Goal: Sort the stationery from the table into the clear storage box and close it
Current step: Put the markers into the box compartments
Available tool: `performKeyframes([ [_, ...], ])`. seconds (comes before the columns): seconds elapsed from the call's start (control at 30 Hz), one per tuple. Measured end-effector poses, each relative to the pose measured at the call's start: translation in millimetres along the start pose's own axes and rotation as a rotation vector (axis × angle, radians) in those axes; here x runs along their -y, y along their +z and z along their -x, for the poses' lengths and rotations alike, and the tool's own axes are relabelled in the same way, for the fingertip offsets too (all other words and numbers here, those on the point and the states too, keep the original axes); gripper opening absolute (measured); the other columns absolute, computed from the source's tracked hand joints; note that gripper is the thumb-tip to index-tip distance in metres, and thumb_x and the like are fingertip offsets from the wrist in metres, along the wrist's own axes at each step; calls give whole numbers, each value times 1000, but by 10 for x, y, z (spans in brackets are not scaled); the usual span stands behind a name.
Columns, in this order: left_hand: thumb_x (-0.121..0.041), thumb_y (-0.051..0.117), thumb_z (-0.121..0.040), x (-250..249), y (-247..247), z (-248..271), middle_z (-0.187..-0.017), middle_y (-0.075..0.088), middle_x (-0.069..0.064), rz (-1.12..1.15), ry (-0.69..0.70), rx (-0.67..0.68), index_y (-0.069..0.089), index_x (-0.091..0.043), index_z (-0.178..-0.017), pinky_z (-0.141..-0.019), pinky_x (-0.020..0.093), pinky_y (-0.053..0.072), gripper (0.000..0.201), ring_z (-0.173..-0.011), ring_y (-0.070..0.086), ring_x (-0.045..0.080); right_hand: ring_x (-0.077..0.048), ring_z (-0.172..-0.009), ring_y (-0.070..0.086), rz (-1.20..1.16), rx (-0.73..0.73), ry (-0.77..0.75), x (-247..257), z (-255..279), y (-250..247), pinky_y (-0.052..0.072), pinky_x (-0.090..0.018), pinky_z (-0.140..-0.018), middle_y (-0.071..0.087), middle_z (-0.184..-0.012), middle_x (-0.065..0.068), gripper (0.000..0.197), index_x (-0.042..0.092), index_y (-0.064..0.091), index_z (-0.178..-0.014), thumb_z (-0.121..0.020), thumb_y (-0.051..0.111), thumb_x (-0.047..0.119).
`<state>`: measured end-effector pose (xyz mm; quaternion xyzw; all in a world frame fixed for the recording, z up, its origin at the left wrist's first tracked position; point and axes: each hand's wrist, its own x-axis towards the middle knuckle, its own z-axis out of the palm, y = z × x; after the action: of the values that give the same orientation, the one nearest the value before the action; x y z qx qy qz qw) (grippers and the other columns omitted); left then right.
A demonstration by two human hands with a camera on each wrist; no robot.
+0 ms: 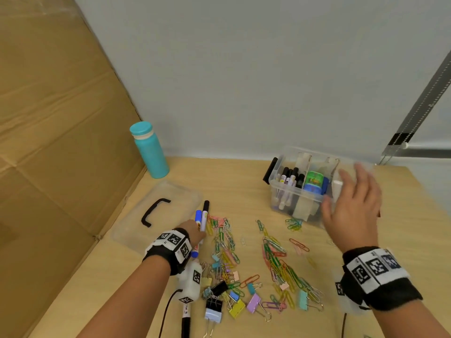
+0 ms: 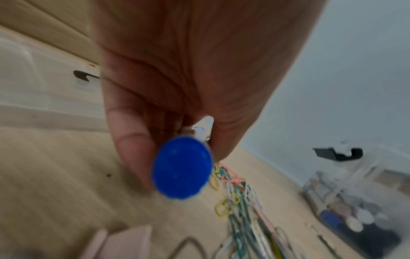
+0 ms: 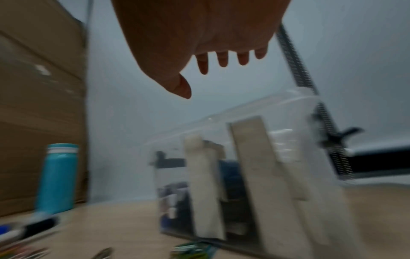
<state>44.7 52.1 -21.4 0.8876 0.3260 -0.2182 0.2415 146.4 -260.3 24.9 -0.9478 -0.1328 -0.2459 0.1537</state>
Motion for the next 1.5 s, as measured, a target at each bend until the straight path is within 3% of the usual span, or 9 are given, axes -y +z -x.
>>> performKeyframes([
  [0.17,-21,45,-95,158,-215,146,-71,49,5,268,158,-56,45,-13,-79,-53,26,39,18,-57,46,17,-29,-120,49,-29,114,-621,885,392,38,35,-45,-106,60,-120,-5,33,19,62,-108,-77,71,22],
  [0.3,-24,42,-97,407,-352,205,-83,54,10,511,211,-121,43,-8,-104,-55,30,44,17,-64,52,21,-15,-95,58,-159,375,-1168,1448,889,352,53,-30,-82,63,-100,5,34,24,58,-102,-71,72,19],
  [0.53,-20,38,-99,744,-385,209,-91,58,6,613,294,-186,40,-14,-120,-56,30,44,22,-58,51,17,-13,-90,60,-28,631,-1372,1916,1301,664,53,-23,-66,63,-90,13,16,38,65,-88,-80,56,28],
  [0.7,-19,38,-99,776,-370,134,-89,58,2,621,319,-192,42,-14,-121,-54,28,42,22,-58,53,17,-11,-90,63,-26,616,-1289,1991,1212,659,54,-20,-66,63,-88,14,14,40,68,-82,-69,70,36],
  [0.87,-18,39,-99,634,-388,34,-90,59,3,649,364,-200,46,-10,-107,-56,30,43,13,-59,55,18,-14,-95,58,-140,479,-1230,1910,995,575,47,-26,-92,62,-100,9,18,33,59,-94,-80,50,25],
  [1.03,-18,38,-100,465,-370,-60,-95,63,1,672,431,-167,44,-15,-116,-55,29,42,17,-60,55,16,-18,-110,55,-159,292,-1012,1571,632,459,37,-38,-109,61,-118,7,29,28,54,-107,-80,59,19],
  [1.13,-18,37,-100,393,-346,-87,-94,65,-1,652,473,-149,42,-18,-118,-55,27,42,18,-61,55,15,-17,-110,57,-200,203,-703,1286,260,255,47,-41,-100,63,-116,7,29,26,53,-110,-84,64,23],
  [1.27,-19,37,-101,331,-303,-90,-94,64,-1,633,508,-119,41,-17,-120,-57,25,41,20,-62,55,17,-12,-95,57,-320,118,-169,858,-254,5,49,-28,-83,59,-111,0,20,16,57,-112,-94,52,22],
  [1.5,-20,36,-101,197,-259,-33,-90,63,-2,610,543,-86,42,-15,-118,-57,22,40,18,-62,56,14,-21,-74,59,-266,257,239,609,-954,212,43,-27,-69,61,-78,-3,16,10,59,-91,-90,59,25],
])
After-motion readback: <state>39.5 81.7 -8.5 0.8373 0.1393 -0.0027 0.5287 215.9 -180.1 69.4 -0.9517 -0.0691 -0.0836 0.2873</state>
